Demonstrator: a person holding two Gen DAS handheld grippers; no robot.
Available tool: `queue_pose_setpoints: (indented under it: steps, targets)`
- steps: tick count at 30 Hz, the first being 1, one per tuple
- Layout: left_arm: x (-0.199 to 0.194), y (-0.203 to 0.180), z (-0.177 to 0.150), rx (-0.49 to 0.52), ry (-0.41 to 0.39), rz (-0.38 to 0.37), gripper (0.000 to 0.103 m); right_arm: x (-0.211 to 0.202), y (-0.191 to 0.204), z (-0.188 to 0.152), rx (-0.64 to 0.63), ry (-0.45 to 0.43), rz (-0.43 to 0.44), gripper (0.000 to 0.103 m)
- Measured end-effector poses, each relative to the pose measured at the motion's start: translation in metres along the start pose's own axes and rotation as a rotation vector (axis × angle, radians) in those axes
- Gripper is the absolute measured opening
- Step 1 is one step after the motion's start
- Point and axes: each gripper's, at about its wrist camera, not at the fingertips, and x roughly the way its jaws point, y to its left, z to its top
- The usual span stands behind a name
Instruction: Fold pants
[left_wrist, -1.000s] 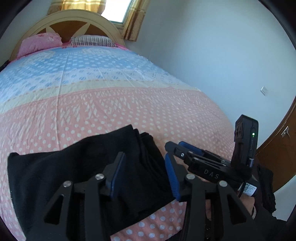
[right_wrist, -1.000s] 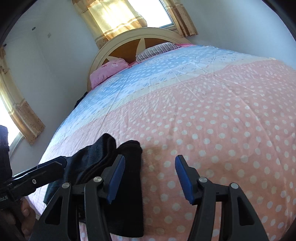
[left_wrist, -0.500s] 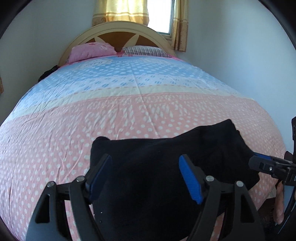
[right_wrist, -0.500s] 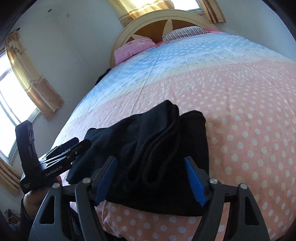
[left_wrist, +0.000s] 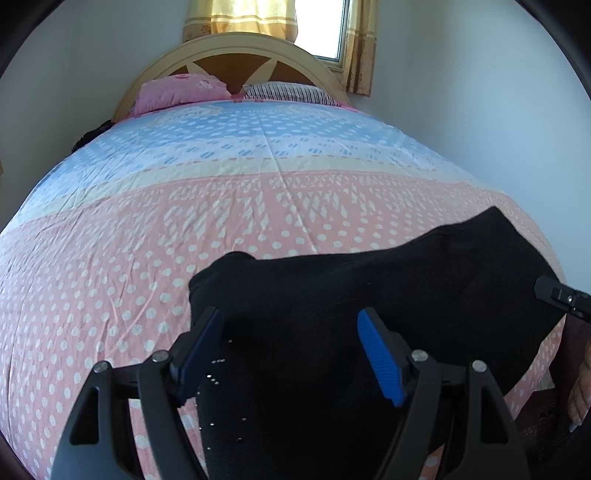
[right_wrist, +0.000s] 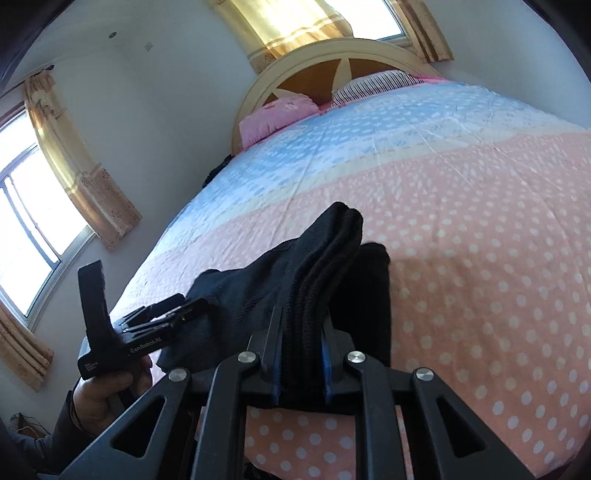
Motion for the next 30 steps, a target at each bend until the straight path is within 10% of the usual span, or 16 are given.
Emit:
queue_pose_setpoints:
  steps: [12, 19, 30]
  targets:
    - [0.011, -0.005, -0.01, 0.051, 0.026, 0.03, 0.085, 0.016, -0.04, -0.009, 0.103, 0.121, 0.032, 0.02]
    - [0.012, -0.005, -0.011, 0.05, 0.03, 0.033, 0.086, -0.005, -0.059, 0.002, 0.161, 0.042, -0.117, 0.04]
    - [0.012, -0.005, -0.012, 0.052, 0.035, 0.037, 0.086, 0.01, 0.018, 0.02, -0.078, -0.044, 0.009, 0.04]
